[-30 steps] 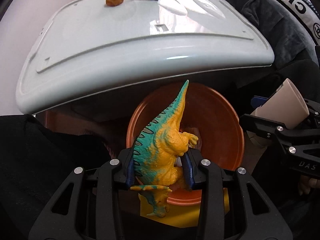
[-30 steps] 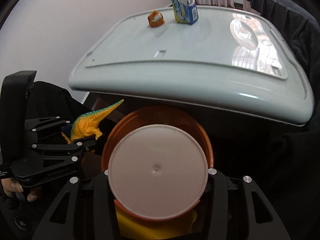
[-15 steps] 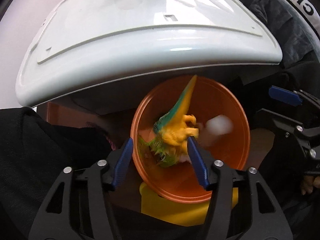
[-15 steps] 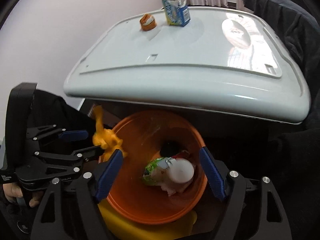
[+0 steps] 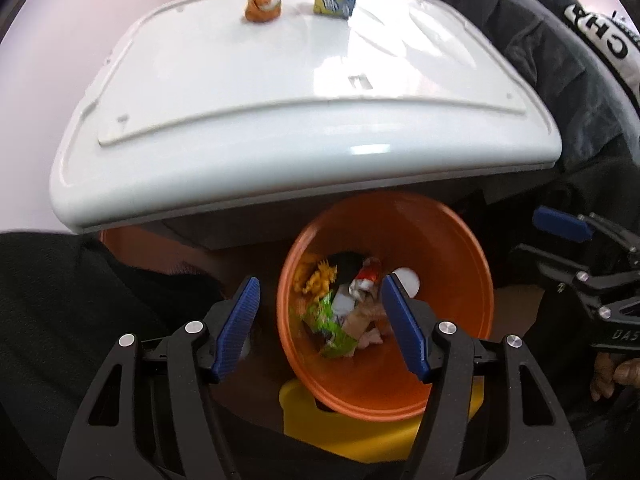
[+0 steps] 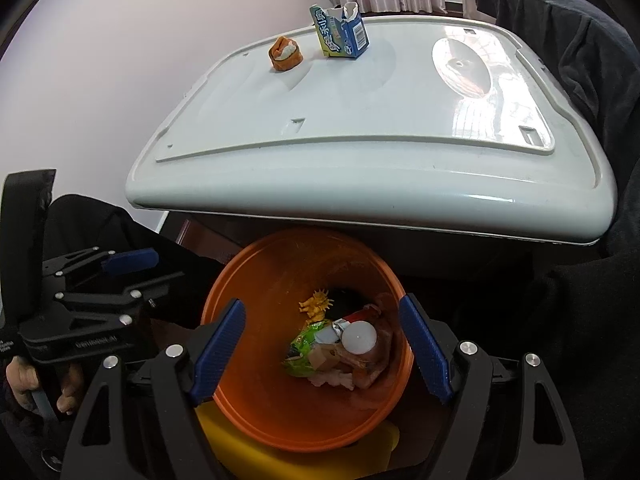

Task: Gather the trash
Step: 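Carry both items over the orange bucket and open both grippers, then grasp the blue-white milk carton with the right gripper and lift it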

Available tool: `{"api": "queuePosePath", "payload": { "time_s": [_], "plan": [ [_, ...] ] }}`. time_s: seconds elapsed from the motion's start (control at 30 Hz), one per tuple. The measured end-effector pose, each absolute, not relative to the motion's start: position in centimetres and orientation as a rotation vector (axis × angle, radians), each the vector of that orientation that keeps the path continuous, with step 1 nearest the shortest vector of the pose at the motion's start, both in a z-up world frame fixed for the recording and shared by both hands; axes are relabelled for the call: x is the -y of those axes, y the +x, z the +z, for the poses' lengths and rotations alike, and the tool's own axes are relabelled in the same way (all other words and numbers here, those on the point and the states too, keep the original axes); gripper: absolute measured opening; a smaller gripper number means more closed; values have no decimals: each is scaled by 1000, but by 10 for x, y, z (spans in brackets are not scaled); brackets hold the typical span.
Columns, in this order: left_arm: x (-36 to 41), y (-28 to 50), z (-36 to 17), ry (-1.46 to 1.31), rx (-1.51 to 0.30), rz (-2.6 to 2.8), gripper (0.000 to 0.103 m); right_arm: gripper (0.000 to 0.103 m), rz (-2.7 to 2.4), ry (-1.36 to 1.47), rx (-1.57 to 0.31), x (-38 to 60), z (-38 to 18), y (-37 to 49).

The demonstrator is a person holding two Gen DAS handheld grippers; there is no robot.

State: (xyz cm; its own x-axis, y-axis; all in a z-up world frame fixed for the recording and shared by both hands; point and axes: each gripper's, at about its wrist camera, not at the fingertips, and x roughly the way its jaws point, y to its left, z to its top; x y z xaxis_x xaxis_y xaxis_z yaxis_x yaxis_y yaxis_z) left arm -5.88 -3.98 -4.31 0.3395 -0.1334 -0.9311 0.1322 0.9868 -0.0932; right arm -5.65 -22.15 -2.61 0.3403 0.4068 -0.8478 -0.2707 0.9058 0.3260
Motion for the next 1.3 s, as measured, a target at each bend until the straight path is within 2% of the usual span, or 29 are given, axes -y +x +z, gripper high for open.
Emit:
{"api": "queuePosePath", "payload": {
  "time_s": [0.1, 0.43, 0.5, 0.67, 0.73, 0.9, 1.07, 1.3],
  "plan": [
    [32, -48, -27, -26, -1144, -179, 68, 78, 448, 129, -1137, 220, -22, -48],
    [15, 21, 38, -72, -914, -141, 72, 81, 441, 50, -1007, 213, 25, 28],
    [12, 36, 52, -59, -865, -131, 79, 82, 432, 42, -973, 212, 37, 51],
    [2, 79, 76, -64, -772, -84, 80, 87, 395, 22, -892, 204, 51, 109],
    [-4, 94, 79, -80, -757, -60, 80, 93, 380, 22, -876, 198, 49, 129],
    [-23, 112, 71, -123, -723, 20, 80, 97, 316, 55, -883, 171, 25, 173],
    [-42, 110, 50, -122, -728, 107, 80, 98, 212, 103, -894, 149, -8, 201],
    [-59, 109, 48, -201, -732, 114, 80, 98, 115, 161, -909, 135, -28, 232]
  ]
}}
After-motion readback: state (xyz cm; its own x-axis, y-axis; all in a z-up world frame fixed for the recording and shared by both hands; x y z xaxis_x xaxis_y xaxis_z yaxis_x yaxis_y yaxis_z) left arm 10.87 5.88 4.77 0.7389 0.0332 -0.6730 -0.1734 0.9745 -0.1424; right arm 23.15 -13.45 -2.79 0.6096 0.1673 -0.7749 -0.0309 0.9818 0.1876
